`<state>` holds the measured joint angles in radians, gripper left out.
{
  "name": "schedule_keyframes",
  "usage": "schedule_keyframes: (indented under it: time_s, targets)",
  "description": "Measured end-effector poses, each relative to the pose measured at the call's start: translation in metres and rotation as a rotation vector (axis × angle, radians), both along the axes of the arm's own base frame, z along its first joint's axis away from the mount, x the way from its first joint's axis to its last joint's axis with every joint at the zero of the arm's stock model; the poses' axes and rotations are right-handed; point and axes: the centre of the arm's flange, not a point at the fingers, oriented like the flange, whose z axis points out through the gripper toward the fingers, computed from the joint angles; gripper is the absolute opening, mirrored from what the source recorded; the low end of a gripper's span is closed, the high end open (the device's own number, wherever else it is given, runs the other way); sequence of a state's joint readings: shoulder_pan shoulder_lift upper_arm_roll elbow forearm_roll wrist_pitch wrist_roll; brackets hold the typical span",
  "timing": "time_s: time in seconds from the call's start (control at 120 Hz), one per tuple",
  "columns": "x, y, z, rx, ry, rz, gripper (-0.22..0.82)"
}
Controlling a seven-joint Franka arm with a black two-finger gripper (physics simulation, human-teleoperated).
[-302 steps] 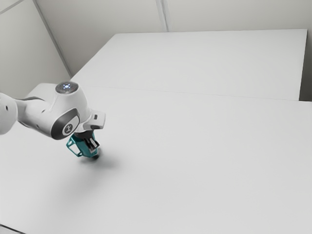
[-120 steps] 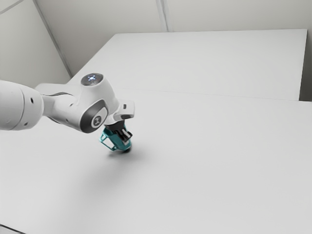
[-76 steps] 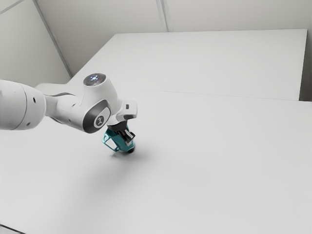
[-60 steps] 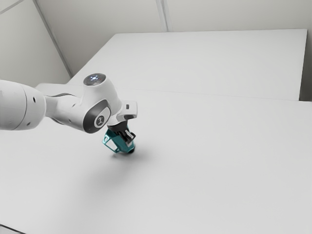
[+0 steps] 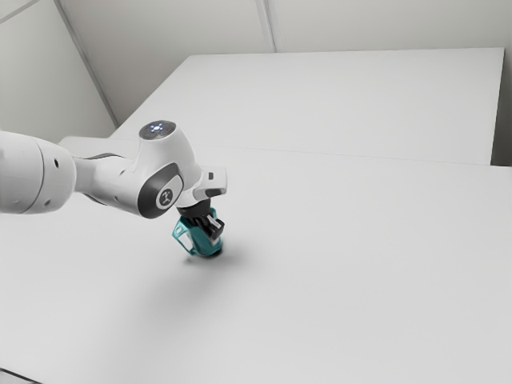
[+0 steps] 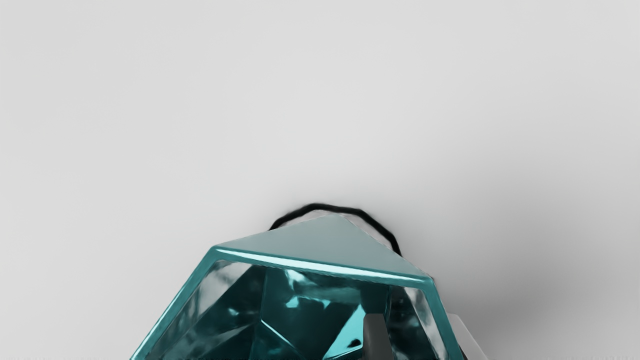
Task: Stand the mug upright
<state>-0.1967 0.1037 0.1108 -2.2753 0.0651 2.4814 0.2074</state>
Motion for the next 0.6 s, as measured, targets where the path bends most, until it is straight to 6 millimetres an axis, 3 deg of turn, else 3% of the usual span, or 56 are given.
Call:
schedule_keyframes:
  time_s: [0.317, 0.6]
  targets:
    - [0.001, 0.000, 0.005, 0.002, 0.000, -0.002, 0.28]
    - [0.004, -0.006, 0.029, 0.001, -0.023, -0.015, 0.40]
